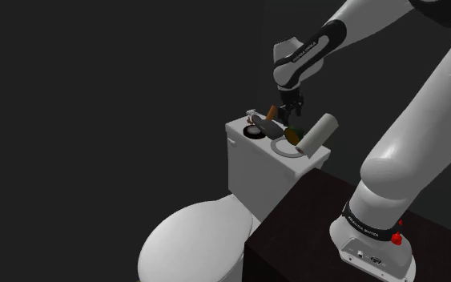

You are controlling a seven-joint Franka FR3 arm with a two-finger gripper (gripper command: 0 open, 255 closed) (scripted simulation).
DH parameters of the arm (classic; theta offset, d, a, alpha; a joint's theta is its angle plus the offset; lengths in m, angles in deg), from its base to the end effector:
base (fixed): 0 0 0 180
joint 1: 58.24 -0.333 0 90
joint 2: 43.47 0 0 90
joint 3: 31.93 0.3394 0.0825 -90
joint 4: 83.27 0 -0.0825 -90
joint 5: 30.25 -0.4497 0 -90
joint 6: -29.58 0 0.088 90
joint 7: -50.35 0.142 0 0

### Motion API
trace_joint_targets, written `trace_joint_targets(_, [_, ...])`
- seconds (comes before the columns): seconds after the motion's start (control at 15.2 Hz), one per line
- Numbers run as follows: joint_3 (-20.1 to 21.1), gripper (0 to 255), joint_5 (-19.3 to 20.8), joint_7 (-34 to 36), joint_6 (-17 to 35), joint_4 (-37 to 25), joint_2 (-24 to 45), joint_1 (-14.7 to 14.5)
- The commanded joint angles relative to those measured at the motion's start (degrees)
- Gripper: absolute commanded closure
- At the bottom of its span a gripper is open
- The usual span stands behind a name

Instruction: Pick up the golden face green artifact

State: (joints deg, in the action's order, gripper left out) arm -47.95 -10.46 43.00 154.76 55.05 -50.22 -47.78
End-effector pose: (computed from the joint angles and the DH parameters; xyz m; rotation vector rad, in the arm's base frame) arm 0.4452 -0.2440 0.2921 2.9305 -0.1671 -0.2587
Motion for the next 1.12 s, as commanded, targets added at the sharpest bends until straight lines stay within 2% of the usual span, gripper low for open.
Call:
trace_joint_targets(0.0, [-1.1,0,1.2,-0.6,2.6,-1.6,4.2,0.9])
trace_joint_targets(0.13, [-1.6,0,1.7,-0.9,4.1,-2.9,6.9,1.5])
trace_joint_targets(0.59, [-1.8,0,1.9,0.3,10.0,-1.6,11.6,1.7])
trace_joint_targets(0.73, [-1.8,0,1.9,0.3,10.0,-1.5,11.6,1.7])
trace_joint_targets(0.79, [-1.8,255,1.9,0.3,10.0,-1.6,11.7,1.8])
trace_joint_targets(1.06, [-1.8,255,1.9,0.2,10.0,-1.7,11.7,1.8])
